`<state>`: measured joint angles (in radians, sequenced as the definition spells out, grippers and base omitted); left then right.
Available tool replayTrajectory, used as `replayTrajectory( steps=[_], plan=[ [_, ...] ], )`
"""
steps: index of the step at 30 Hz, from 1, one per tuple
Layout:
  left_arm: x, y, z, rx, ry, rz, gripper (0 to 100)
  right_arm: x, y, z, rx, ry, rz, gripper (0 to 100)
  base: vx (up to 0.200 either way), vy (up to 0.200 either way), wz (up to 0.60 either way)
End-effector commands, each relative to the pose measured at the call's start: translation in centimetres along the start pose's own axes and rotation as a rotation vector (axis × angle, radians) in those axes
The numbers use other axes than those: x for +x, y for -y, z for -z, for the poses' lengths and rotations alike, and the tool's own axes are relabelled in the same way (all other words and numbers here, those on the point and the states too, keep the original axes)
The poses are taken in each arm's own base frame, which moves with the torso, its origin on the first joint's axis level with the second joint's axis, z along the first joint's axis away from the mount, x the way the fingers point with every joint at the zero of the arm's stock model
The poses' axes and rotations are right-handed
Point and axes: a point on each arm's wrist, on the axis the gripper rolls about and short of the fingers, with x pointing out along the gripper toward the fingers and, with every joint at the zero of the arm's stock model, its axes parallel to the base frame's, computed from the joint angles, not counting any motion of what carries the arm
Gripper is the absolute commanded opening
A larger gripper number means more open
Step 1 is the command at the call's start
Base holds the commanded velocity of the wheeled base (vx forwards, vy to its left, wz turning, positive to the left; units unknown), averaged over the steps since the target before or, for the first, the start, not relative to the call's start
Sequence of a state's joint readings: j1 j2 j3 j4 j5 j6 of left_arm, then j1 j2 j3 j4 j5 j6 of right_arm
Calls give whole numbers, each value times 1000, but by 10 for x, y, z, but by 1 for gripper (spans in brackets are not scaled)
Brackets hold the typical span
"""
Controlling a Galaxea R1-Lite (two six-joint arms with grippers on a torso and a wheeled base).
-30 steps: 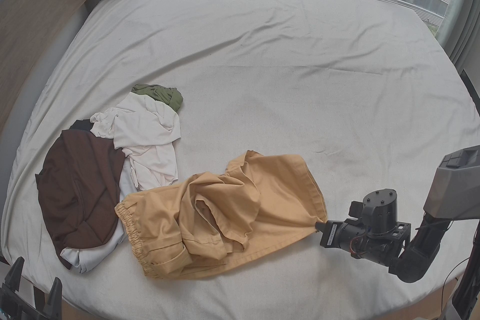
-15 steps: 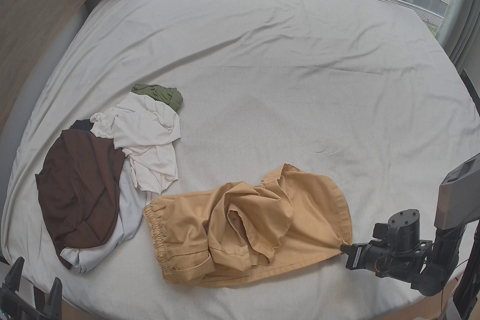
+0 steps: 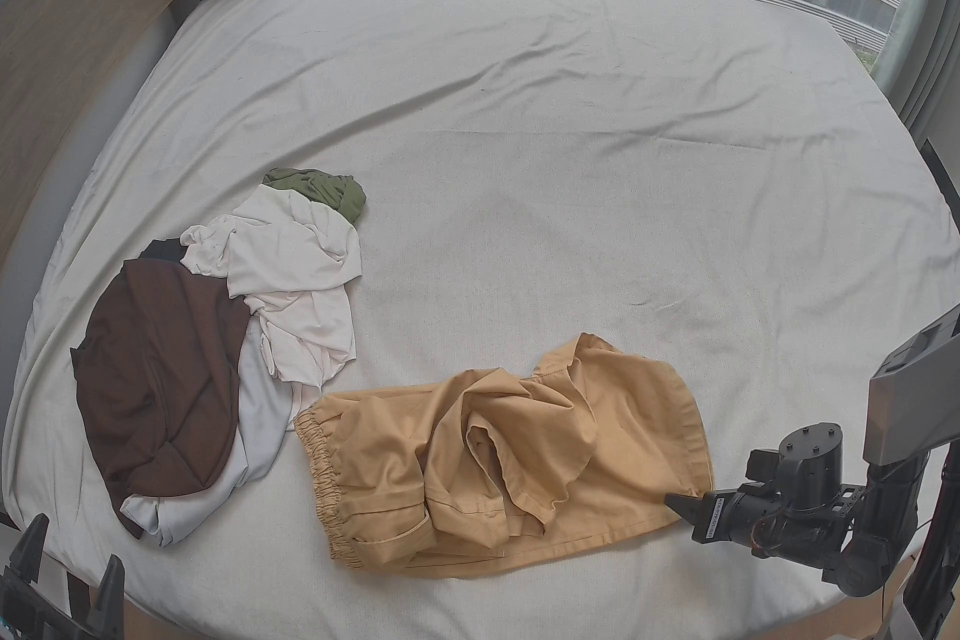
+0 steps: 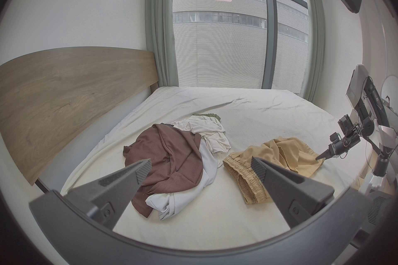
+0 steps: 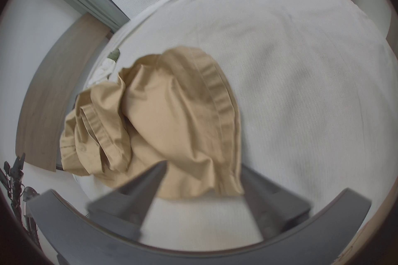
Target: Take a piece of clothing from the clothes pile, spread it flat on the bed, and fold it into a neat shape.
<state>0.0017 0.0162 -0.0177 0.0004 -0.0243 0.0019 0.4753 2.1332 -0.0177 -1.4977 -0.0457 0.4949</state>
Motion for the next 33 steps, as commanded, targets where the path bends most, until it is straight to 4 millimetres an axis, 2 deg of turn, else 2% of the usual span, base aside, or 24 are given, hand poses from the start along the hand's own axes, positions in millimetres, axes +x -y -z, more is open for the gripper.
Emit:
replayTrajectory(
  steps=[1,6,7,9,10,11,15,18,21,23,24,28,33],
  plan=[
    [0,0,5,13,-3,10,100,-20,-6,-18,0,123,-48,100,0,0,0],
    [0,1,4,20,5,23,100,-49,-12,-43,-28,286,-93,100,0,0,0],
    [-4,0,-13,4,99,23,100,-62,-13,-50,-27,342,-105,100,0,0,0],
    [-13,0,-54,9,231,30,100,-72,-15,-55,-31,390,-128,100,0,0,0],
    [-13,0,-54,9,231,30,100,-72,-15,-55,-31,390,-128,100,0,0,0],
    [-9,0,-77,12,222,59,100,-77,-22,-63,-48,439,-173,100,0,0,0],
    [7,0,-76,-45,102,228,100,-84,-49,-76,-95,502,-337,100,0,0,0],
    [17,4,-77,-213,-11,413,100,-86,-75,-81,-133,489,-507,100,0,0,0],
    [32,9,-87,-333,-119,531,100,-86,-98,-84,-135,466,-639,100,0,0,0],
    [39,10,-93,-366,-139,544,100,-84,-105,-86,-116,454,-671,100,0,0,0],
    [51,13,-103,-411,-166,581,100,-78,-113,-93,-86,420,-734,100,0,0,0],
    [78,20,-110,-420,-222,699,100,-78,-120,-101,-113,367,-855,100,0,0,0],
    [108,26,-113,-419,-244,748,100,-78,-120,-100,-120,361,-871,100,0,0,0]
  ],
)
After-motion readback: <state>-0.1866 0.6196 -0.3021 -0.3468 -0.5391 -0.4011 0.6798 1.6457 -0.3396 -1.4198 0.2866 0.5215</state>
